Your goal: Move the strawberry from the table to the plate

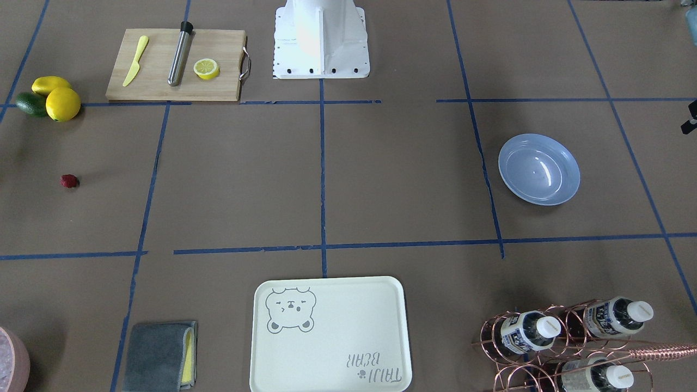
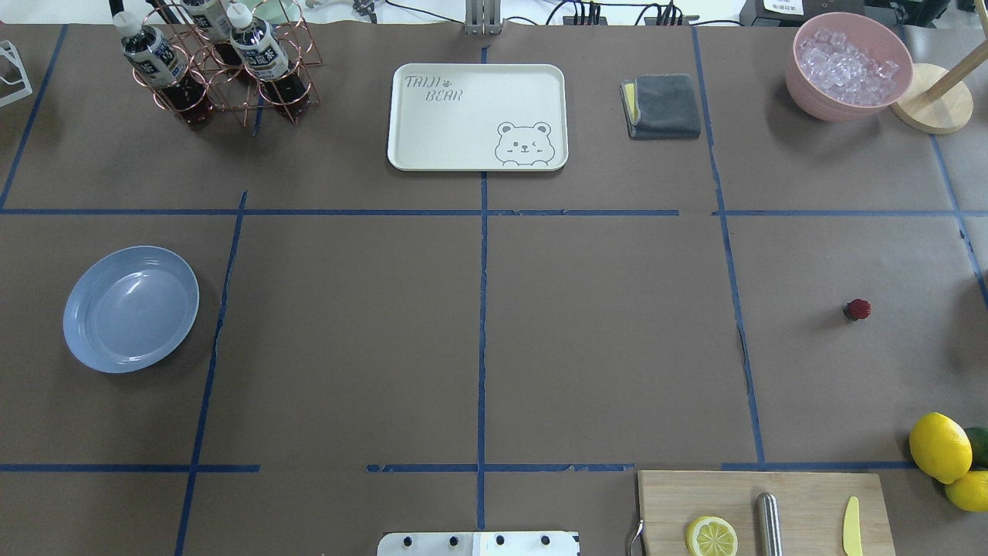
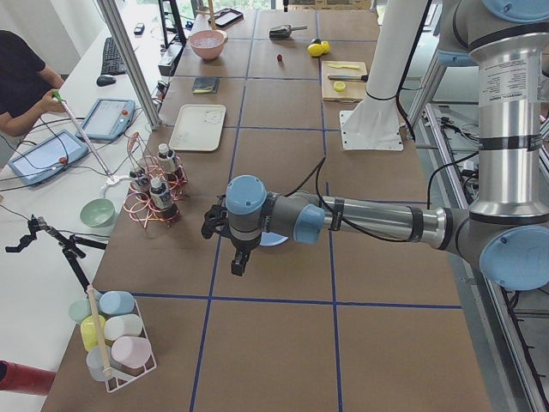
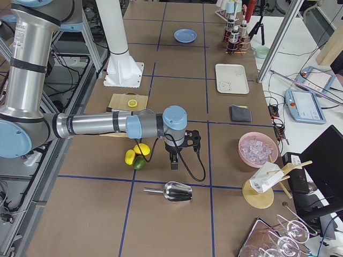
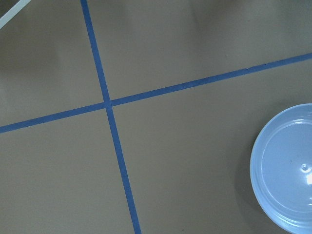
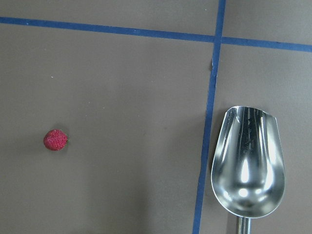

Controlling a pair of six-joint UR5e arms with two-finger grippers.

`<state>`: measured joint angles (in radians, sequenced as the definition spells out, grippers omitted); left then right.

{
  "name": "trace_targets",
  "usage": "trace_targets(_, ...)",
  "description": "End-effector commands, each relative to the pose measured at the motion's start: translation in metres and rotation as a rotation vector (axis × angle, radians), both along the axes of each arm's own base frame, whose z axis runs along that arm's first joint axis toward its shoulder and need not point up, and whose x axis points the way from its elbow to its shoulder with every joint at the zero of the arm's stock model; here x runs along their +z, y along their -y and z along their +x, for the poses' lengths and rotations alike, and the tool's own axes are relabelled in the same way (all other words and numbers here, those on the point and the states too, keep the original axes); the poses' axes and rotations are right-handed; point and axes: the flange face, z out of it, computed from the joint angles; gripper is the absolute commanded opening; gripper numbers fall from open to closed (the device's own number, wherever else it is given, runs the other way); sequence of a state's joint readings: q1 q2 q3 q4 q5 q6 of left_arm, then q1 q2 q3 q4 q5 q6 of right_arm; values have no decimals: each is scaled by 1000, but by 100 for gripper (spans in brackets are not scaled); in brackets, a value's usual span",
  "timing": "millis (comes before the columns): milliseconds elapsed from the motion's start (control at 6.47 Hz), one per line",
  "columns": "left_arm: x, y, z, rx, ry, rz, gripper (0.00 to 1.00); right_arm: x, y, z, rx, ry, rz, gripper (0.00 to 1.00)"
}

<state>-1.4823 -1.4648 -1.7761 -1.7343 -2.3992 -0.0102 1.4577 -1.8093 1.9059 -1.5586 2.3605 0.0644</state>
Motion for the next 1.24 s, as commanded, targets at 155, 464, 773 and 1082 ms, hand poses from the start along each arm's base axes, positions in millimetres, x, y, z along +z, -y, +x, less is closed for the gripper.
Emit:
trace_targets(155, -16, -8, -12, -22, 7, 20, 100, -1, 1, 0, -1, 2, 3, 100)
trace_targets(464, -25, -17, -11, -21, 2, 37, 100, -3, 2, -1, -2, 8, 25, 100)
trace_targets(773, -29, -22, -5, 2, -29, 39, 100, -1, 3, -2, -5, 17, 69, 100)
trace_targets(1082, -2, -38, 6, 45, -149, 60, 100, -2, 2, -8, -20, 36, 67, 100)
